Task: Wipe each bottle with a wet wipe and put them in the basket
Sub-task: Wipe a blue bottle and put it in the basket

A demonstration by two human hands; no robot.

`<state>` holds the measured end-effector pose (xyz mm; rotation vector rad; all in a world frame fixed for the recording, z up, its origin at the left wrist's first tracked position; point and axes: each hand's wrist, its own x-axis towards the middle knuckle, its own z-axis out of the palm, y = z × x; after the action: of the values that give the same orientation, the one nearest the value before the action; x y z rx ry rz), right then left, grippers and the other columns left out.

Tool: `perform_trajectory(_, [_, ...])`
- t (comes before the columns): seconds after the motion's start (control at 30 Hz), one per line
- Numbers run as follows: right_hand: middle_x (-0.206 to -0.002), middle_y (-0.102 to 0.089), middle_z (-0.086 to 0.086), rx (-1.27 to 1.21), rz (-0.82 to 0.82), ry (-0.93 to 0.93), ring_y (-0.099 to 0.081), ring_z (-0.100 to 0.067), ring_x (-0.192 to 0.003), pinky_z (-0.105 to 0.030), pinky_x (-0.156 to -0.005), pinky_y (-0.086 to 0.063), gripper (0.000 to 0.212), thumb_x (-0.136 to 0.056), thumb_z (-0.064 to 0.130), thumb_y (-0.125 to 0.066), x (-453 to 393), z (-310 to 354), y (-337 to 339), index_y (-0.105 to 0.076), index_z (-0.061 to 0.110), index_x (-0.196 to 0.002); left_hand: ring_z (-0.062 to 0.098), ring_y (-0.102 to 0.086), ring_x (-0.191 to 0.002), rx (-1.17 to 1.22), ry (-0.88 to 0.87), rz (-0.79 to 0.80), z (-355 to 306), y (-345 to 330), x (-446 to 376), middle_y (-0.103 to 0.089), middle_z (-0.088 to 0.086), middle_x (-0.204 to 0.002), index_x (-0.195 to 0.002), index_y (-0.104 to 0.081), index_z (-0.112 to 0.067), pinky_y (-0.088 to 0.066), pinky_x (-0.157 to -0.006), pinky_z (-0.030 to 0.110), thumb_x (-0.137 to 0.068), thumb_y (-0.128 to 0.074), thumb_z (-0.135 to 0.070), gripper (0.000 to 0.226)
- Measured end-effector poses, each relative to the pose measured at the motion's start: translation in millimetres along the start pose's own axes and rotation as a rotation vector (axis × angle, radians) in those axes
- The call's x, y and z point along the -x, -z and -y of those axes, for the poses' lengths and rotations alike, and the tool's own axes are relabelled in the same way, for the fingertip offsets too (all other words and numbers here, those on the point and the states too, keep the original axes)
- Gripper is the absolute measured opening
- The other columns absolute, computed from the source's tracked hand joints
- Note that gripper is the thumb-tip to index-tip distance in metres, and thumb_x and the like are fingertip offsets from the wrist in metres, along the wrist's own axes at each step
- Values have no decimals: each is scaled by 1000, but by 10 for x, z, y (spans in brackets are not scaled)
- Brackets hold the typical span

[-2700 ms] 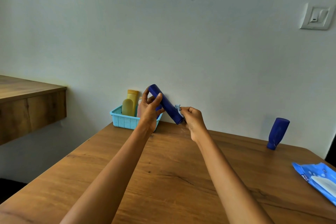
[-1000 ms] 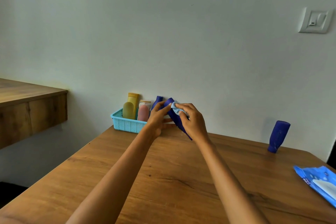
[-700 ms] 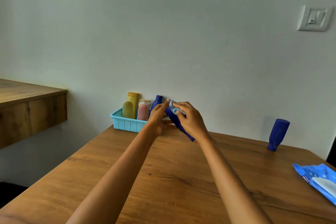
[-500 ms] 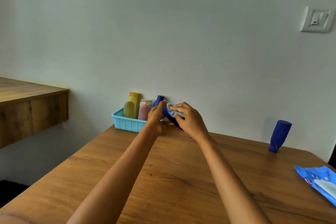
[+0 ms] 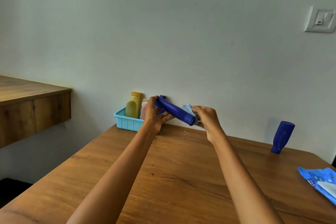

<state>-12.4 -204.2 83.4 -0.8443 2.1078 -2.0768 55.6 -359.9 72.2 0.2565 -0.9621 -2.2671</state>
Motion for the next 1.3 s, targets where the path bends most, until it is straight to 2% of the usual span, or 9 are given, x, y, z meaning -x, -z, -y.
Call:
perform_trajectory(0.13, [-96, -66, -15, -342, 275, -255, -66, -20, -76, -34, -75, -55, 35, -83, 21, -68, 50, 19, 21, -62, 1, -111, 39, -59, -109, -33, -45, 57, 38, -36, 4, -54, 24, -127, -134, -44, -4, -56, -71, 43, -91, -55, -37, 55])
perform_trajectory(0.23, [-99, -66, -16, -478, 240, -239, -68, -23, -80, -33, -78, -56, 34, -80, 13, -69, 52, 23, -22, -62, -1, -110, 39, -59, -112, -104, -60, 51, 30, 12, -51, -57, 22, -125, -131, -48, -4, -54, -84, 48, -93, -54, -36, 50])
perform_trajectory(0.37, [-104, -66, -14, -193, 62, -73, -64, -25, -92, -40, -85, -54, 30, -80, 13, -71, 37, -41, -125, -63, 8, -108, 33, -63, -103, -238, -54, 3, 48, 44, -65, -59, 18, -121, -129, -48, -8, -56, -74, 38, -96, -53, -28, 39])
perform_trajectory(0.47, [-96, -66, 2, -24, 44, 73, -62, -11, -86, -24, -70, -53, 24, -79, 17, -72, 61, -58, -189, -63, 21, -101, 24, -66, -85, -191, -50, -27, 40, 27, -42, -62, 14, -109, -126, -49, -10, -56, -59, 29, -94, -56, -24, 36])
perform_trajectory(0.6, [-106, -65, 3, 135, 59, 183, -62, -11, -94, -27, -79, -53, 28, -82, 25, -70, 36, -83, -182, -65, 20, -109, 26, -67, -84, -170, -67, 1, -4, 67, -68, -62, 16, -116, -126, -53, -9, -56, -63, 32, -91, -61, -19, 37])
perform_trajectory(0.73, [-113, -63, 2, 99, 85, 161, -61, -14, -101, -41, -89, -53, 9, -90, 34, -59, 26, -57, -167, -65, 31, -96, 28, -67, -79, -224, -71, 122, 0, 89, -64, -62, 15, -114, -124, -55, -9, -56, -59, 30, -89, -63, -17, 36])
perform_trajectory(1.0, [-119, -61, 4, 48, 0, 256, -60, -12, -102, -27, -82, -54, 27, -96, 17, -51, -14, -15, -96, -61, 21, -120, 21, -70, -84, -436, 19, 409, 77, -9, -7, -69, 9, -100, -113, -60, -15, -57, -65, 31, -88, -63, -15, 26])
perform_trajectory(1.13, [-118, -62, 4, 13, 7, 235, -61, -13, -102, -31, -84, -55, 27, -95, 17, -53, -10, -28, -106, -61, 21, -120, 23, -69, -83, -453, -5, 373, 79, -32, 6, -67, 11, -101, -121, -56, -9, -56, -63, 31, -88, -62, -13, 33])
perform_trajectory(1.3, [-109, -67, 5, 64, 89, 173, -62, -9, -99, -27, -85, -53, 24, -90, 12, -58, -16, -65, -127, -67, 17, -112, 25, -63, -75, -388, -28, 118, 18, 23, -47, -61, 15, -99, -121, -54, 3, -54, -50, 29, -91, -59, -8, 33])
